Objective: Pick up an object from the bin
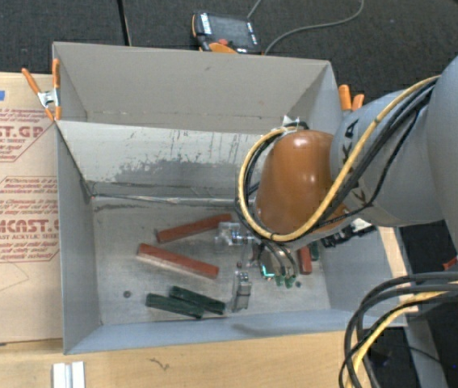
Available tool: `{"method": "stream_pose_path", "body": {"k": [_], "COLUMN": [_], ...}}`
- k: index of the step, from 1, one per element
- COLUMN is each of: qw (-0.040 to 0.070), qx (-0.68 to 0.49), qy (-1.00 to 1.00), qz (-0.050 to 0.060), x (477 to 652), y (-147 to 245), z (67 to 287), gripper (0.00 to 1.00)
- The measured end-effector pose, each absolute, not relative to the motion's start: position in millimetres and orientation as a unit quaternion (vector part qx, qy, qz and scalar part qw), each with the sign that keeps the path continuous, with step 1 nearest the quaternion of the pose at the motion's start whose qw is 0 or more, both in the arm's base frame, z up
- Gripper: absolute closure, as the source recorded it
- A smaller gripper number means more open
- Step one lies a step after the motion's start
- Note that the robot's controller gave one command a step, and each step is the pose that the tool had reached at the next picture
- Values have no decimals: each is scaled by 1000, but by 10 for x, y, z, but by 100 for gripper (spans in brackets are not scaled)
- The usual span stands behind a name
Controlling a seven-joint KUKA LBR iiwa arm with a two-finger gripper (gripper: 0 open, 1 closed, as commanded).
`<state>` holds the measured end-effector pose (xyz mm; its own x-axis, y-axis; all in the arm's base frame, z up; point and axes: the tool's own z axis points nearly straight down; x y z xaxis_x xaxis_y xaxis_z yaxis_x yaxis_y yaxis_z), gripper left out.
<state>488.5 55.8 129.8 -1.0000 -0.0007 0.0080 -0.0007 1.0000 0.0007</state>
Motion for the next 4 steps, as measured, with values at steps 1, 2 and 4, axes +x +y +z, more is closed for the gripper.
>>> {"method": "stream_pose_path", "body": {"k": [1, 2, 4], "qw": [-3, -4, -3], "qx": [108, 52, 204], "qy": [-994, -999, -979], "qz": [0, -1, 0], "x": [5382, 5162, 4988], "y": [790, 1189, 827], "z": [704, 714, 706], "gripper": [0, 0, 100]}}
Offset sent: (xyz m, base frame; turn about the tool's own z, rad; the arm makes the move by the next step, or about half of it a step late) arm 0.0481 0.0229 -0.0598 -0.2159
